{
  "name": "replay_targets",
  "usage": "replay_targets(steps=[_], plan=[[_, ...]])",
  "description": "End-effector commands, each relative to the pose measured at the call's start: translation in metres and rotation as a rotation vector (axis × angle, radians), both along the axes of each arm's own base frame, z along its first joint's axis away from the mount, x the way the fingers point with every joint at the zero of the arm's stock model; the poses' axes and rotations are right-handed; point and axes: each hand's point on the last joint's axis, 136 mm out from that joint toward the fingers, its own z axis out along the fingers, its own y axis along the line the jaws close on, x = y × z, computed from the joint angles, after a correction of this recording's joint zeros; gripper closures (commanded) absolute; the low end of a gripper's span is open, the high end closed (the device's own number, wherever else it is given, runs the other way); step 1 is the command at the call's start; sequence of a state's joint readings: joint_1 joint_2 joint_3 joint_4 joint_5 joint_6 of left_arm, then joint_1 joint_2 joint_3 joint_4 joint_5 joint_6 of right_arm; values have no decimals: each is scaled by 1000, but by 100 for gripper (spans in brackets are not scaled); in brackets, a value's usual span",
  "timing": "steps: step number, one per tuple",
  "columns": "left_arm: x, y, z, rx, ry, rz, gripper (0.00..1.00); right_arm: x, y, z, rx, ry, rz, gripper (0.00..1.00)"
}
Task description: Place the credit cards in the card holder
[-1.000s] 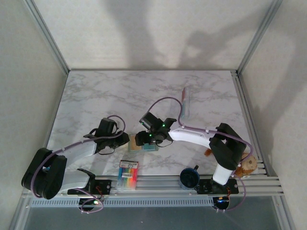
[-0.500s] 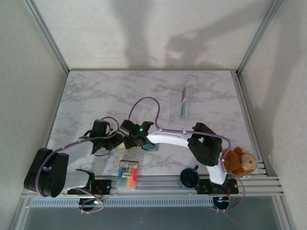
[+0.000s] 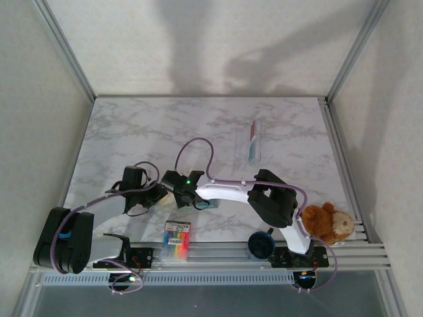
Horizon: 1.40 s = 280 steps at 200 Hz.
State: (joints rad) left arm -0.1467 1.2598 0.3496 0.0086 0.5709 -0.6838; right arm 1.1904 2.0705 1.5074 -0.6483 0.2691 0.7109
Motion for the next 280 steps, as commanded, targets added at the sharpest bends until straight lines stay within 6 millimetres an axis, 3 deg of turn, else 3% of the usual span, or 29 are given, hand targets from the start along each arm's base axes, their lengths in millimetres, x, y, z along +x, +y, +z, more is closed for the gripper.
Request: replay_targets(steps=[1,82,144,210,280], plan=[[-1,-1,1,-18,-8,-7,84,-2,6,6,6,-17,11,44],[-4,-11,0,-54,4,-53,81,-6,3,-9,14,14,21,55],[-6,-21,8,-86,-21,-92,77,-8,-14,-20,55,65,-14,54],[-8,-40,18,-137,-46,-164,77,-10,-23,-17,199,143,-41,53],[-6,-53,32,-144,-70,-223,78,-10,-16,1,362,199,-51,48]])
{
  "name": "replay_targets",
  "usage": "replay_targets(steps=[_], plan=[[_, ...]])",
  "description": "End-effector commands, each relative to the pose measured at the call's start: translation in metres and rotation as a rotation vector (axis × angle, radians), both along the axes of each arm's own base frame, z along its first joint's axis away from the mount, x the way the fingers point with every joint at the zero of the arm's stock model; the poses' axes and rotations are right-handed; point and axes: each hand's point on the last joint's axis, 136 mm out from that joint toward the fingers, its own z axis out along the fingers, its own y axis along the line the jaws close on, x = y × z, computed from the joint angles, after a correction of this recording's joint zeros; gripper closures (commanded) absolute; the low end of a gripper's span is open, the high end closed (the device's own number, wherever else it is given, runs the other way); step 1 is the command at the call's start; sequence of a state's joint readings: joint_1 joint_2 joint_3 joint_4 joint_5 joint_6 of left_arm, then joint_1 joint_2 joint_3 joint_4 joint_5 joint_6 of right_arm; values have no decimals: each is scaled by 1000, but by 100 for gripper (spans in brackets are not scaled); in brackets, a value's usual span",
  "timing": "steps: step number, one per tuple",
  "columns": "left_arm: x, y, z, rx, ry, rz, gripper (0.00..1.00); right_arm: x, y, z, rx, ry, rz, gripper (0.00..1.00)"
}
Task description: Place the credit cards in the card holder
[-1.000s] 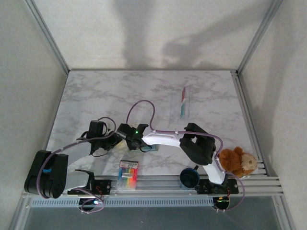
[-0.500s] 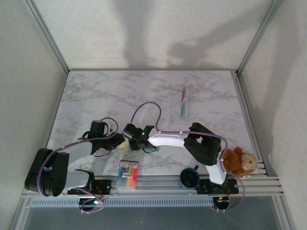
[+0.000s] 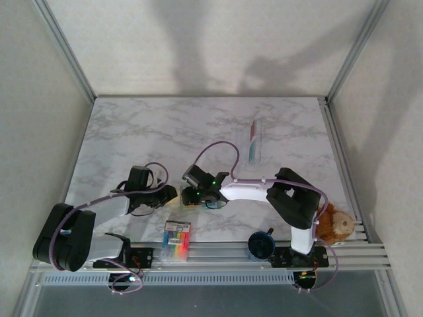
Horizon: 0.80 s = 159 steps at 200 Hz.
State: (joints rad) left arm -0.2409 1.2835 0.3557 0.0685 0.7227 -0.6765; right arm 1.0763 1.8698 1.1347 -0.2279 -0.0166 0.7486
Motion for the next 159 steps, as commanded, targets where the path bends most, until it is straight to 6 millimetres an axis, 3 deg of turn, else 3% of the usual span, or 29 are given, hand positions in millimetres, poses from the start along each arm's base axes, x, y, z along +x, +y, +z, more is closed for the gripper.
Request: replay_targets(steps=[1,56,82,159], plan=[[7,-8,17,-20,-49,-36,78,-8,-6,2,18,54,-6,48],[10,-12,24,-24,-63,-50,80,-5,-4,23,70,62,-7,46],[10,-14,25,-38,-71,-48,80,-5,-10,24,53,74,-14,53],[0,-29,12,-33,-36,-103,81,-8,-28,-3,-36,104,-37,70]])
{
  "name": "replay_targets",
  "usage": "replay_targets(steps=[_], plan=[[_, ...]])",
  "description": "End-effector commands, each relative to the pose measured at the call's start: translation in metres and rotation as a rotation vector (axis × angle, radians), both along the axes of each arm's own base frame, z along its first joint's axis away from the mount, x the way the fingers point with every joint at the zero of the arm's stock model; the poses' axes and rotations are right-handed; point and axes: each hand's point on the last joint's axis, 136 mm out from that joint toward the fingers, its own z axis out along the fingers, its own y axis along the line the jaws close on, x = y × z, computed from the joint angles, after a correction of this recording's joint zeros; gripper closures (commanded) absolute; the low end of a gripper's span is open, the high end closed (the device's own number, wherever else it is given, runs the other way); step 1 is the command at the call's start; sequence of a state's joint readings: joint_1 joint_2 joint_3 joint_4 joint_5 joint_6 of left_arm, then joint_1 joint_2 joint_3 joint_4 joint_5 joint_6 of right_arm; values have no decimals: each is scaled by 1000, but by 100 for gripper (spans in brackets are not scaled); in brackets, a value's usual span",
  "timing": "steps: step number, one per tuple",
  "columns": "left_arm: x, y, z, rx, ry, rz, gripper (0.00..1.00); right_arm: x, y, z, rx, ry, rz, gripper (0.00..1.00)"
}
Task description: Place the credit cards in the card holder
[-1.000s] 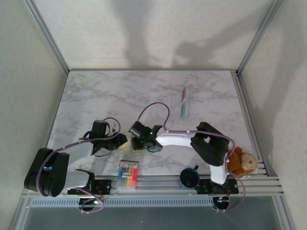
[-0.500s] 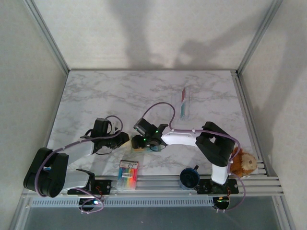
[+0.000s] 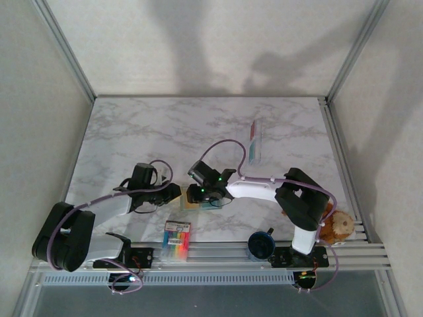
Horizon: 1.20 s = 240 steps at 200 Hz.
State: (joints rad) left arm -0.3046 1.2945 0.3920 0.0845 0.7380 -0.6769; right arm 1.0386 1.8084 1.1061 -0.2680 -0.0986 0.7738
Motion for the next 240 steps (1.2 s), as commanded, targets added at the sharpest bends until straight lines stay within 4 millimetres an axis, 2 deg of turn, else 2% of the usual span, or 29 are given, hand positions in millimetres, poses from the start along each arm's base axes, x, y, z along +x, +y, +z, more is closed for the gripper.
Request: replay_targets(steps=[1,71,110,123,154,240], plan=[[-2,-8,-1,-9,1,-31,81,-4,-15,-15,-70,27,-13,70],[-2,-12,-10,11,25,-45,81,-7,-20,-28,-95,53,-24,69],[-4,-9,-19,37,46,-37,78,-9,-17,-34,-69,75,-14,74],[-3,-9,-19,42,46,-42,75,-10,-16,-35,-46,83,-19,78],[-3,-13,-16,27,40,-58,75,-11,-16,-40,-12,108,-16,83],[1,-18,0,8,-1,-74,79,-12,-12,-47,60,139,-15,90]])
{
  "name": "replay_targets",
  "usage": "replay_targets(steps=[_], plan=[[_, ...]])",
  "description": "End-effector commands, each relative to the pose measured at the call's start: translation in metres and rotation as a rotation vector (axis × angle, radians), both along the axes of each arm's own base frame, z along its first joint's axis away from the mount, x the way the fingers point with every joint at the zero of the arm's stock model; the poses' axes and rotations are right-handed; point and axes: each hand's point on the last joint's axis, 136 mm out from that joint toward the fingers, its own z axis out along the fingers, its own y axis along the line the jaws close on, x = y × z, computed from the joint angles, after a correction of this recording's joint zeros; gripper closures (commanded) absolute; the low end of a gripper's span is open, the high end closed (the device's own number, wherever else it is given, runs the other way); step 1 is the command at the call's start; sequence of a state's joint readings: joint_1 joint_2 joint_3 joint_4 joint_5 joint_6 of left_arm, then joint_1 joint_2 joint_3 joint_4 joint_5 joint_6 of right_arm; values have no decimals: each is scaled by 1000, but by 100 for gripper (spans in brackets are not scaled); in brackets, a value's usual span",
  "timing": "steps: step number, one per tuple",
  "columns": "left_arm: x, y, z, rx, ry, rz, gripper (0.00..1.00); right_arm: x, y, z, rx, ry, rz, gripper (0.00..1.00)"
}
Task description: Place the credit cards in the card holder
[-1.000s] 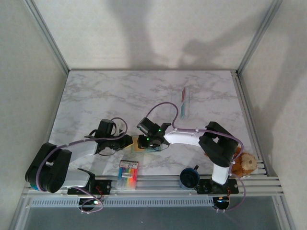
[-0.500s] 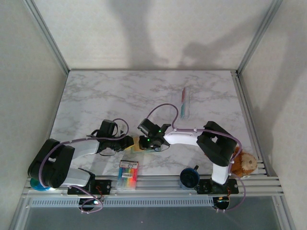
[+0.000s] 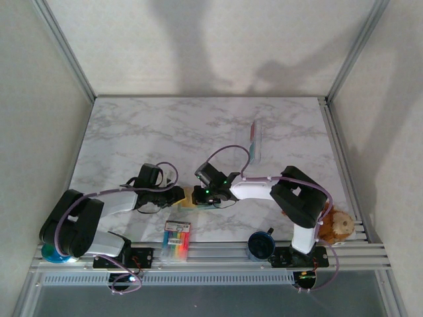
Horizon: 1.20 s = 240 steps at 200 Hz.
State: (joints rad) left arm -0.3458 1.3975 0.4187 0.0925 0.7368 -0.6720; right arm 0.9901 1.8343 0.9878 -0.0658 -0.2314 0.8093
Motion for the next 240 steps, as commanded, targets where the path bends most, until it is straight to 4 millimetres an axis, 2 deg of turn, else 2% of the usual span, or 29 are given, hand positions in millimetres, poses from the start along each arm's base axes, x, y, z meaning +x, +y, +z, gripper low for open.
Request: replay_targets(steps=[1,79,86,113,163,172,185,240], plan=[[7,-7,17,-18,-62,-30,79,-10,-13,-25,-52,54,-1,90],[10,-14,35,-56,-102,-36,85,-9,-9,-23,17,48,3,91],[10,-15,36,-60,-107,-38,85,-9,-9,-24,26,55,5,90],[9,-21,36,-70,-99,-56,86,-8,-10,-16,48,34,-1,73],[12,-29,39,-74,-100,-62,84,-6,-10,9,113,-51,38,72],[13,-30,41,-69,-103,-63,79,-7,-11,10,127,-64,46,71],[14,-28,41,-54,-106,-48,79,-7,-11,11,140,-78,59,71],[17,-20,38,-23,-92,16,81,-12,-16,18,186,-154,108,62]])
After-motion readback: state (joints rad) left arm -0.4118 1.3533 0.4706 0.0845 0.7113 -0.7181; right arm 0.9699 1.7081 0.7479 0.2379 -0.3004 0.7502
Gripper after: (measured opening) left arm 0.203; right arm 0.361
